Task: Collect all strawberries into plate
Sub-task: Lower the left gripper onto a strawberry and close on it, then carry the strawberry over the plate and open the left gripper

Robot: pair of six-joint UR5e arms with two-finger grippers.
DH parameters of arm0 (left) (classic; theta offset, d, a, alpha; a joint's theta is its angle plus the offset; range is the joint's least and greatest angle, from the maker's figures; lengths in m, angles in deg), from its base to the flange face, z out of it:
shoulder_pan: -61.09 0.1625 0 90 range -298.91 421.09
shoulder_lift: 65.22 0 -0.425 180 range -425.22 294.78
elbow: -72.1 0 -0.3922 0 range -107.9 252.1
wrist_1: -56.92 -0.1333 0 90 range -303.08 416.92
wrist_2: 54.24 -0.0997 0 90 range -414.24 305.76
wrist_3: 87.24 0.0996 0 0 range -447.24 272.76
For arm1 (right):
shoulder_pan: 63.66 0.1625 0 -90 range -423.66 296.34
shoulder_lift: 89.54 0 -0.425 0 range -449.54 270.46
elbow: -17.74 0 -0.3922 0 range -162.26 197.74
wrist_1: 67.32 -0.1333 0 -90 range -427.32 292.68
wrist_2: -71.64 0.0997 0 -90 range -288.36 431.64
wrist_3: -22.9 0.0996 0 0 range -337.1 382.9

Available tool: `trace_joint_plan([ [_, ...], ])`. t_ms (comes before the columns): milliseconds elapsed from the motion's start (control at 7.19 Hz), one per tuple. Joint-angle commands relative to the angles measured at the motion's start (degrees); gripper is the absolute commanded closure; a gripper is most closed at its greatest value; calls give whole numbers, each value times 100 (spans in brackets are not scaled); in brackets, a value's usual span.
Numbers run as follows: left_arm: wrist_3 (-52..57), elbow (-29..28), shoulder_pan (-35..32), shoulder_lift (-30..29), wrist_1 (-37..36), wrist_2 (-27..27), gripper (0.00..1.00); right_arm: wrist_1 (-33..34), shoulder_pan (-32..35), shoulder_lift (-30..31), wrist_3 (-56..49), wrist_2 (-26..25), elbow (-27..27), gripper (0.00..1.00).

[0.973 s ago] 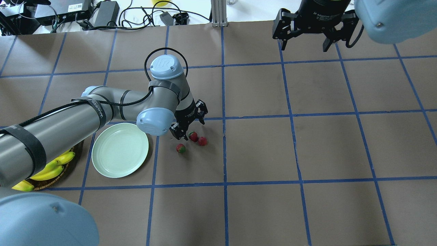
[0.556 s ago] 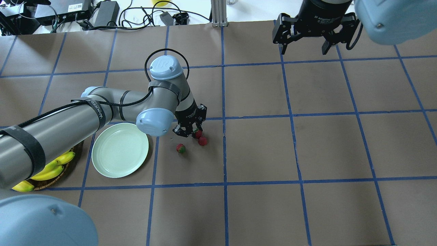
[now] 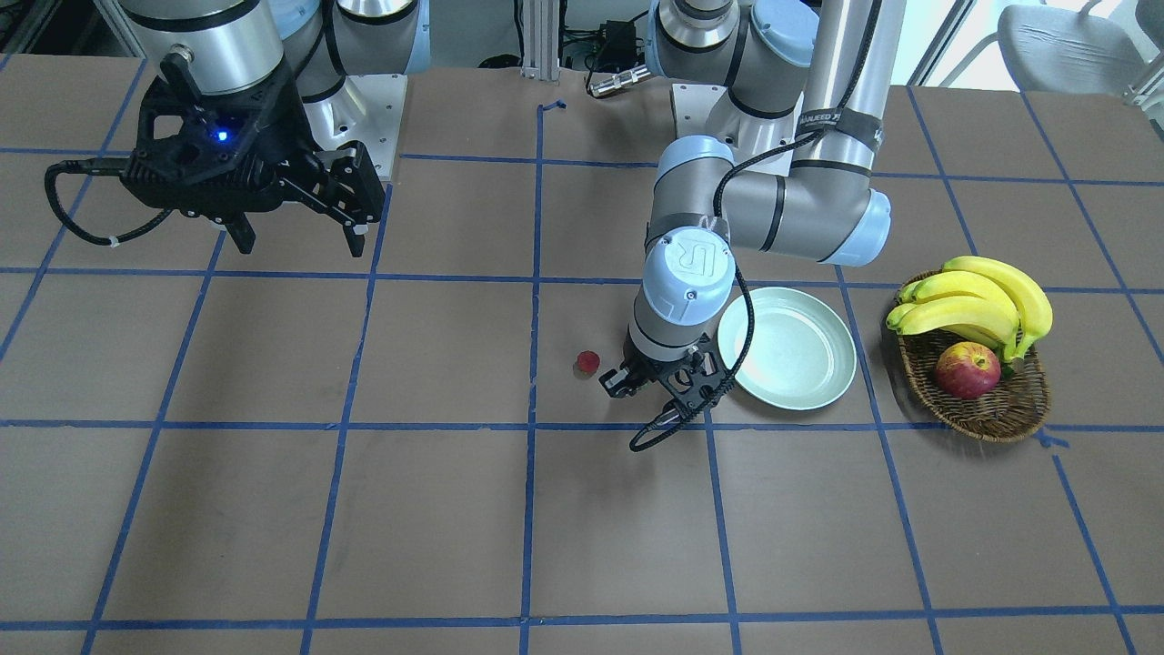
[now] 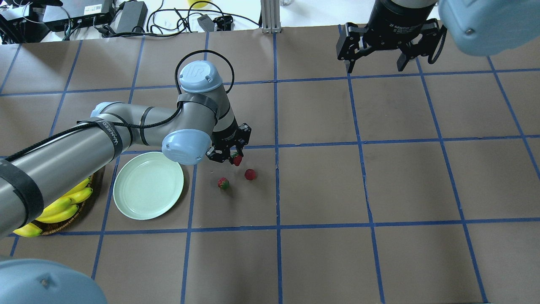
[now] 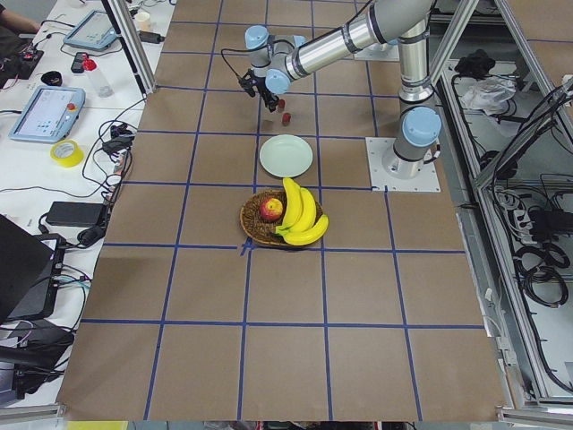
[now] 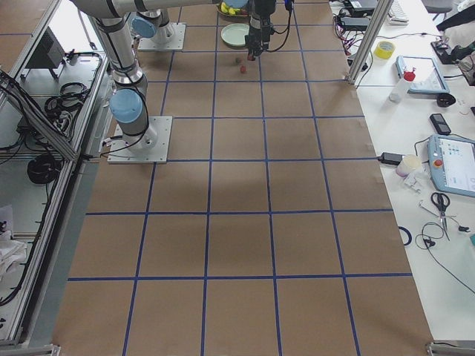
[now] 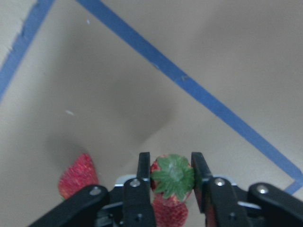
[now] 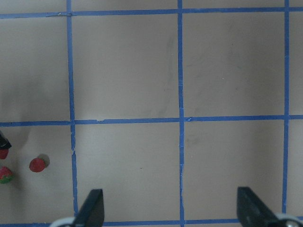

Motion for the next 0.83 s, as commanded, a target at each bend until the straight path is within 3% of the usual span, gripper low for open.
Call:
trace_joint_plan([
  [0,855,-447,582,358,1237,-196,100,-7,0,-8,-81,200,-1,0],
  [139,1092,-467,847,517,1494,-205,100,-24,9,-8,-82,218,-1,0],
  [695,2980,76,2051,519,1497,-1141,100,-33,27,1,-64,201,-1,0],
])
